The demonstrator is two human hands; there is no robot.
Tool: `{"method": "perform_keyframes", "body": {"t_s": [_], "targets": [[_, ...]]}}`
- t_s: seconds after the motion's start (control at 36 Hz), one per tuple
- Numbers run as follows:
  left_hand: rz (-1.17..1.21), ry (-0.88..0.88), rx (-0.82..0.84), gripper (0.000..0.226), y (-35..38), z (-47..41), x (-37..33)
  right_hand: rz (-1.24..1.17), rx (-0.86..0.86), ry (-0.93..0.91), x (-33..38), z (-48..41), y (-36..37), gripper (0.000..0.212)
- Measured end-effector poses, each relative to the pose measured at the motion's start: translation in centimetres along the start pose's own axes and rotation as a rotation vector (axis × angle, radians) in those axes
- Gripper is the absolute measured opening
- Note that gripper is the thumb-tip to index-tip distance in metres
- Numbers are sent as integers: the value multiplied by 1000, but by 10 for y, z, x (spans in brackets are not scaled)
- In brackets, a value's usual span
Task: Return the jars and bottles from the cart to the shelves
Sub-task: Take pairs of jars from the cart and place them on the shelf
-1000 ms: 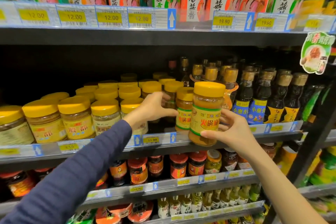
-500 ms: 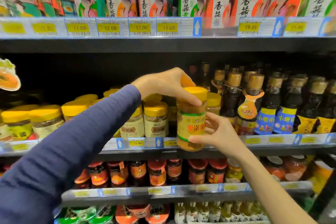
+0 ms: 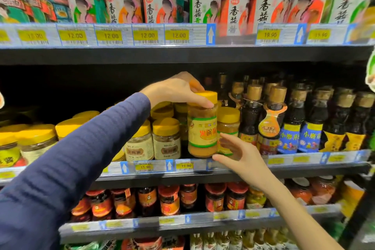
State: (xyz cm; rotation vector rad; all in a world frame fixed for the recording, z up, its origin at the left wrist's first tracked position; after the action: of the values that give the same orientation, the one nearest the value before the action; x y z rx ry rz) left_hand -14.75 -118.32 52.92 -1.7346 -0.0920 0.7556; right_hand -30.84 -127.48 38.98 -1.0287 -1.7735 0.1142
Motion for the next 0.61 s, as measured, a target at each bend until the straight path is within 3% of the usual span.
{"method": "perform_keyframes", "body": {"t_s": [0.22, 0.36, 0.61], "targets": [[25, 1, -3, 65, 13, -12, 11, 589, 88, -58, -22, 34, 2, 64], [-40, -18, 5, 83, 27, -23, 25, 946, 15, -121, -45, 43, 10, 72], [-63, -28, 82, 79, 39, -23, 31, 988, -20, -145, -53, 47, 16, 85]]}}
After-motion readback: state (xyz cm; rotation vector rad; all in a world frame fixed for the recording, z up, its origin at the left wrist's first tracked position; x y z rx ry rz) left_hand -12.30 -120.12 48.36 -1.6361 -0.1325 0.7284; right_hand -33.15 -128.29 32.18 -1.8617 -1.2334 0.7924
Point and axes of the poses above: each hand's wrist, its own z-axis away from the middle knuckle, its own y-axis out of the palm, x = y × z, the point moved 4 cm from there along -z, towards the middle knuckle, and after that the axes turned 5 degrees about -y, right-handed, at the moved point
